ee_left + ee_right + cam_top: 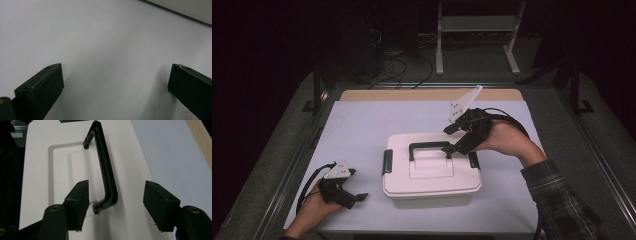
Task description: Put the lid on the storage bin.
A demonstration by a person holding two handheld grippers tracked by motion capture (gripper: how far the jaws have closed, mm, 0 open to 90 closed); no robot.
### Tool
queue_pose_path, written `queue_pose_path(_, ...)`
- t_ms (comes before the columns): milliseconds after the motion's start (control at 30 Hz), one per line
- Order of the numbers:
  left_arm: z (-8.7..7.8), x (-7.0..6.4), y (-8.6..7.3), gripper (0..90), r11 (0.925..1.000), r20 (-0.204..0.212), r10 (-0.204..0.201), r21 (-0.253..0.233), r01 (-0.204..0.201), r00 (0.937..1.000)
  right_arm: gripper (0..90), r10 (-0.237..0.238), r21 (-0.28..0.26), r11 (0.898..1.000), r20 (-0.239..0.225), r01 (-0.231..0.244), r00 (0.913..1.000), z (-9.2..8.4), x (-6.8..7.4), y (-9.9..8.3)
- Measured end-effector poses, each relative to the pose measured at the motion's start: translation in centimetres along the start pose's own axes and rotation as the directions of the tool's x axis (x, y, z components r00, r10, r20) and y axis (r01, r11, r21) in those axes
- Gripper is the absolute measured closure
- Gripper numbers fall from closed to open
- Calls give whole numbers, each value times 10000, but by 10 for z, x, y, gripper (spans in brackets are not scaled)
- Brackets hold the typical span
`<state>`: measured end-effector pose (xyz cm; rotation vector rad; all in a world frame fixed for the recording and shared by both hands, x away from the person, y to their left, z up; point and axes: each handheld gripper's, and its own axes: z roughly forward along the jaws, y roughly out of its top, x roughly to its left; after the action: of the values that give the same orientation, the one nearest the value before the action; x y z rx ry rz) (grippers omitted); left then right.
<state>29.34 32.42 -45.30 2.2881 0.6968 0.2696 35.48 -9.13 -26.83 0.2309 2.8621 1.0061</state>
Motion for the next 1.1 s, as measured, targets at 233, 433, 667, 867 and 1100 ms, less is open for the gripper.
queue_pose_path(233, 0, 0, 0, 0, 10000, 5, -16, -6, 16, 10000, 348, 430, -323, 9986, 370, -418, 9984, -18, 2, -24)
queue_pose_path(433, 0, 0, 0, 0, 10000, -1, -8, -5, 8, 10000, 330, 941, -577, 9942, 627, -905, 9936, -28, 4, -50)
queue_pose_path(667, 0, 0, 0, 0, 10000, 2, -14, -13, 15, 10000, 263, 1658, -702, 9849, 1135, -1585, 9796, -33, 5, -82)
queue_pose_path(867, 0, 0, 0, 0, 10000, 9, -20, -9, 20, 10000, 217, 2368, -954, 9699, 1560, -2240, 9590, -35, 6, -112)
queue_pose_path(1100, 0, 0, 0, 0, 10000, -8, -20, -27, 20, 10000, 162, 3198, -1260, 9458, 2031, -2992, 9254, -26, 10, -143)
